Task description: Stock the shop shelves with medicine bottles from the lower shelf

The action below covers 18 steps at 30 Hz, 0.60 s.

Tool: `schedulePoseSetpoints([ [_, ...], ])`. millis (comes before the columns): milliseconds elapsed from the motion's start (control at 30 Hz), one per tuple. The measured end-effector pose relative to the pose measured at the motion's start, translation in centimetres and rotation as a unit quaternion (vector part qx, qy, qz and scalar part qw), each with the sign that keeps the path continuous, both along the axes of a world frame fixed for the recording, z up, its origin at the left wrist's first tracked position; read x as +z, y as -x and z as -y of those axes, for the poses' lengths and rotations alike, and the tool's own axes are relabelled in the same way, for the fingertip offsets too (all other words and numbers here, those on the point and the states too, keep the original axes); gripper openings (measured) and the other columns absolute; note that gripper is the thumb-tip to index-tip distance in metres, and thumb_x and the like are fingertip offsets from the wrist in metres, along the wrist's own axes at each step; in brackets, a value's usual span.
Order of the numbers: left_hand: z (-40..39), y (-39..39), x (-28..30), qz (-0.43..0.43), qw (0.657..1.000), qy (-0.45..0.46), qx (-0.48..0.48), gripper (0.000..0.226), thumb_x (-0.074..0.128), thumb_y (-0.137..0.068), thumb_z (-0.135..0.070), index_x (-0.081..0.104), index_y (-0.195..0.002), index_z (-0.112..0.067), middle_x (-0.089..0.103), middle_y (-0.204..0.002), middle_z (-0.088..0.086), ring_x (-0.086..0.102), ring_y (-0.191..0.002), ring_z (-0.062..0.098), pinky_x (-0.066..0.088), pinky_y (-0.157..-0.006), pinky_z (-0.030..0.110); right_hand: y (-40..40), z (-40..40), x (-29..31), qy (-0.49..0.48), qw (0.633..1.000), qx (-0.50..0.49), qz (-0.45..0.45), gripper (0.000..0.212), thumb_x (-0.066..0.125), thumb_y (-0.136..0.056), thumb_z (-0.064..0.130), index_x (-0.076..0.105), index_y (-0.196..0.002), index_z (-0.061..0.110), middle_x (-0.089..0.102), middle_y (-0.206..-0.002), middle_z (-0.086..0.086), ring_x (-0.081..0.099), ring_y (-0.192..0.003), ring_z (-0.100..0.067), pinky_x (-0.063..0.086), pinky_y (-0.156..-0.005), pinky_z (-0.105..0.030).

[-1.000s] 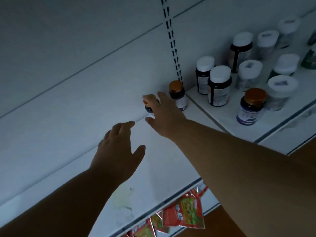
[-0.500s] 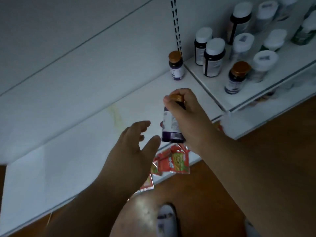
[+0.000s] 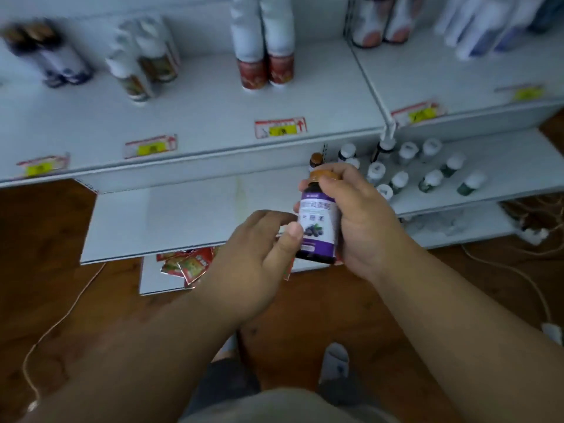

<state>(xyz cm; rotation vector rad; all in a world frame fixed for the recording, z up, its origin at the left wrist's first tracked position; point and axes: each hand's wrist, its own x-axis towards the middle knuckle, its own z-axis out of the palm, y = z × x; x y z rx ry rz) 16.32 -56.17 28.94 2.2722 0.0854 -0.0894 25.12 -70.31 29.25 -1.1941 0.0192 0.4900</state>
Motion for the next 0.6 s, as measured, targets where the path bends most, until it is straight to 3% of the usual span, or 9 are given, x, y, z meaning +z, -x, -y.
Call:
schedulePoseSetpoints([
  [133, -3.3, 1.6, 3.5, 0.031, 0.999, 0.002, 0.005, 0.077, 0.013, -0.086, -0.08, 0.051, -0.133, -0.033, 0.053, -0.122, -0.015, 0.051, -0.115, 0.003, 0.05, -0.094, 0.035, 0.7, -3.7, 5.4, 0.027, 0.997, -0.003, 0.073, 0.008, 0.062, -0.094, 0.027, 0.061, -0.089, 0.021, 0.059, -0.091, -0.013, 0.059, -0.086, -0.034, 0.054, -0.077, -0.05],
  [200, -5.8, 1.8, 5.0, 0.055, 0.998, -0.002, 0.006, 0.07, 0.015, -0.088, -0.078, 0.051, -0.131, -0.036, 0.053, -0.119, -0.019, 0.052, -0.113, 0.002, 0.049, -0.095, 0.034, 1.1, -6.8, 7.0, 0.057, 0.988, 0.003, 0.143, 0.018, 0.069, -0.085, 0.046, 0.063, -0.086, 0.029, 0.061, -0.089, -0.007, 0.063, -0.091, -0.04, 0.053, -0.085, -0.059],
  [300, -10.6, 1.8, 6.8, 0.083, 0.996, -0.014, 0.001, 0.073, 0.013, -0.087, -0.079, 0.05, -0.134, -0.037, 0.054, -0.122, -0.019, 0.051, -0.115, 0.003, 0.047, -0.096, 0.033, 1.6, -11.9, 8.7, 0.063, 0.98, 0.009, 0.189, 0.018, 0.068, -0.08, 0.048, 0.063, -0.088, 0.032, 0.064, -0.088, 0.0, 0.065, -0.099, -0.043, 0.054, -0.086, -0.062],
  [400, -15.6, 2.0, 7.7, 0.083, 0.996, -0.044, 0.006, 0.082, 0.009, -0.082, -0.084, 0.049, -0.136, -0.035, 0.052, -0.129, -0.015, 0.048, -0.12, 0.006, 0.045, -0.1, 0.036, 1.8, -16.5, 9.6, 0.051, 0.978, -0.005, 0.204, 0.009, 0.064, -0.087, 0.041, 0.063, -0.088, 0.032, 0.065, -0.092, -0.003, 0.067, -0.097, -0.037, 0.056, -0.086, -0.058],
  [500, -19.8, 1.8, 8.3, 0.079, 0.994, -0.075, 0.015, 0.084, 0.007, -0.083, -0.083, 0.049, -0.136, -0.033, 0.05, -0.132, -0.014, 0.046, -0.122, 0.004, 0.043, -0.102, 0.037, 1.4, -20.3, 10.3, 0.052, 0.975, -0.009, 0.218, 0.007, 0.06, -0.092, 0.035, 0.062, -0.086, 0.031, 0.064, -0.086, 0.004, 0.065, -0.082, -0.018, 0.056, -0.076, -0.044],
  [600, -23.0, 1.0, 8.4, 0.078, 0.992, -0.098, 0.029, 0.086, 0.005, -0.081, -0.085, 0.045, -0.139, -0.035, 0.048, -0.137, -0.016, 0.044, -0.124, 0.001, 0.042, -0.103, 0.032, 0.1, -23.5, 10.7, 0.068, 0.968, 0.012, 0.242, 0.007, 0.06, -0.088, 0.041, 0.062, -0.086, 0.035, 0.064, -0.086, 0.008, 0.062, -0.08, -0.011, 0.053, -0.075, -0.039],
])
